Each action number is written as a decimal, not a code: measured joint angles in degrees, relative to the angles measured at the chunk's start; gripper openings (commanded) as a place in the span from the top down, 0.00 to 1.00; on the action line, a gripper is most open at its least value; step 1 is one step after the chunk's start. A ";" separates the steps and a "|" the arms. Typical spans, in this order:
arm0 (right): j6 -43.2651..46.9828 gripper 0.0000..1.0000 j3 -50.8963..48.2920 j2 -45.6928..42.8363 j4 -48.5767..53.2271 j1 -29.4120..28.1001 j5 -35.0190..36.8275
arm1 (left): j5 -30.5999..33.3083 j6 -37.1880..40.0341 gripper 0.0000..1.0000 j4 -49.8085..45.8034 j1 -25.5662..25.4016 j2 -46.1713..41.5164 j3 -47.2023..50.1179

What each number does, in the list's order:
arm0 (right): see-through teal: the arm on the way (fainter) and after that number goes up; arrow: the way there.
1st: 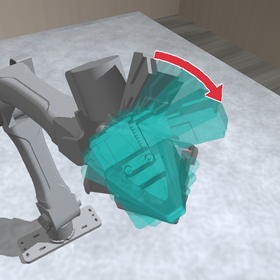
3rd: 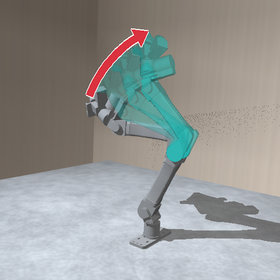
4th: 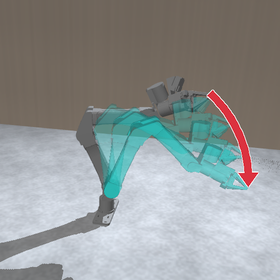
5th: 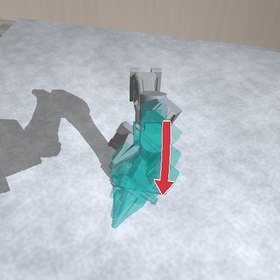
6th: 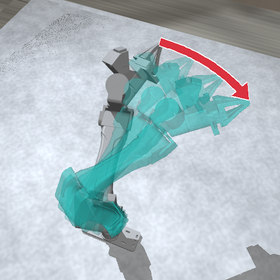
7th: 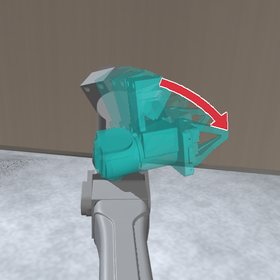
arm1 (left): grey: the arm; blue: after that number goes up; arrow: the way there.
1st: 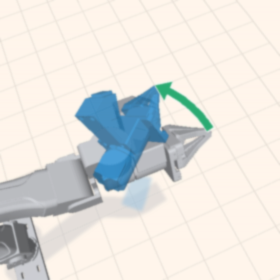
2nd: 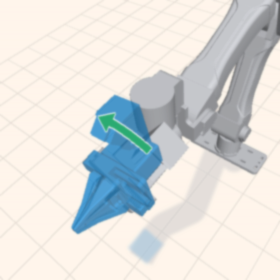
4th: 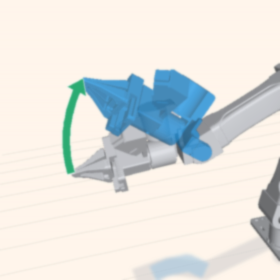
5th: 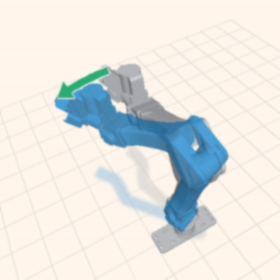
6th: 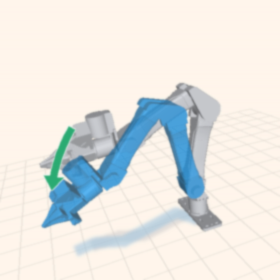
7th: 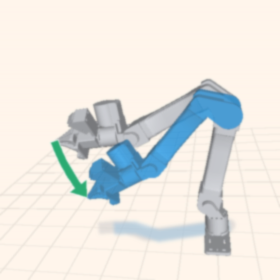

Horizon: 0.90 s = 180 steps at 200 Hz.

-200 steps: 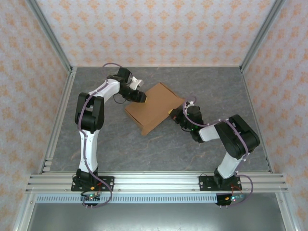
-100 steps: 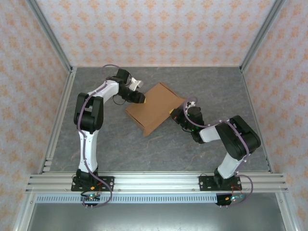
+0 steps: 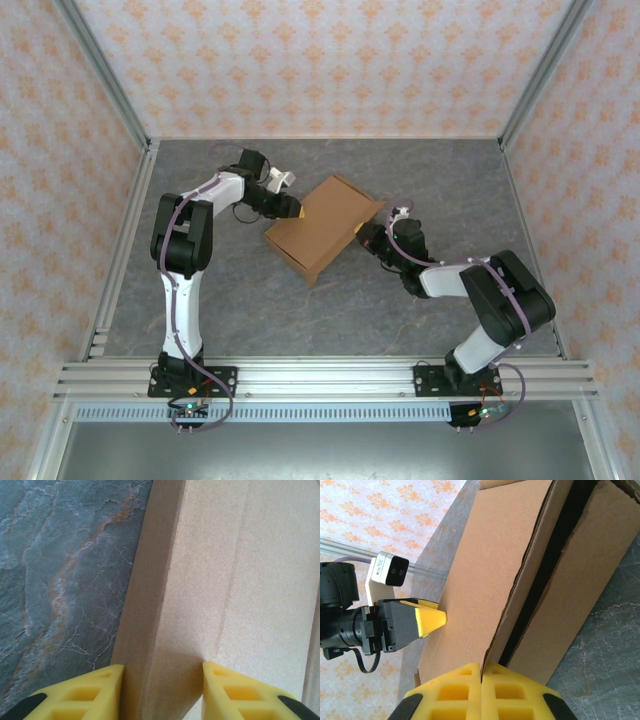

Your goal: Fold the paper box

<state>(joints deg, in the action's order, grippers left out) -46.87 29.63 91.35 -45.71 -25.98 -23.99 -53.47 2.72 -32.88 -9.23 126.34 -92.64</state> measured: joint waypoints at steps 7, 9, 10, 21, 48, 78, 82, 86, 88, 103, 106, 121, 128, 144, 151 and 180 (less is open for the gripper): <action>0.02 1.00 -0.02 -0.17 0.11 0.07 0.00 | -0.24 -0.24 0.66 0.31 0.00 -0.09 0.22; 0.02 1.00 -0.02 -0.24 0.15 0.07 0.02 | -0.33 -0.31 0.66 0.42 0.00 -0.09 0.28; 0.02 1.00 0.00 -0.26 0.17 0.09 0.02 | -0.33 -0.31 0.66 0.42 0.00 -0.09 0.31; 0.15 1.00 -0.02 -0.79 0.44 0.15 0.02 | -0.79 -0.61 0.67 0.83 0.00 -0.13 0.61; 0.66 1.00 0.00 -2.51 1.49 0.15 0.02 | -2.23 -1.29 0.68 1.31 0.00 -0.13 1.31; 1.29 1.00 0.09 -4.57 2.75 0.15 0.00 | -4.02 -1.66 0.68 1.53 0.00 -0.13 2.08; 1.40 1.00 0.13 -4.83 2.99 0.15 0.02 | -4.28 -1.81 0.68 1.53 0.00 -0.13 2.16; 1.51 1.00 0.17 -5.05 3.30 0.15 0.02 | -4.48 -1.86 0.68 1.55 0.00 -0.13 2.27; 1.55 1.00 0.20 -5.18 3.39 0.15 0.02 | -4.61 -1.95 0.68 1.57 0.00 -0.13 2.34; 1.99 1.00 0.39 -6.05 4.52 0.15 0.02 | -5.35 -2.58 0.68 1.90 0.00 -0.13 2.84; 2.05 1.00 0.48 -6.19 4.72 0.15 0.00 | -5.57 -2.71 0.68 1.95 0.00 -0.15 2.91; 2.51 1.00 0.92 -7.08 5.95 0.15 0.02 | -6.40 -3.23 0.68 2.54 0.00 -0.26 3.61; 2.71 1.00 1.27 -7.45 6.49 0.15 0.00 | -6.82 -3.48 0.68 2.82 0.00 -0.35 4.02; 3.17 1.00 1.99 -8.31 7.80 0.15 0.00 | -7.89 -4.39 0.68 3.52 0.00 -0.52 4.98; 3.34 1.00 2.34 -8.63 8.41 0.15 -0.02 | -8.31 -4.76 0.68 3.87 -0.02 -0.63 5.38; 4.00 1.00 3.34 -9.35 10.16 0.15 -0.02 | -9.79 -6.03 0.67 5.01 -0.02 -0.74 6.54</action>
<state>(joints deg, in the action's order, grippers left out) -42.87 32.97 82.00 -35.55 -25.82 -24.01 -63.26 -3.31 -27.88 -9.26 125.60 -86.11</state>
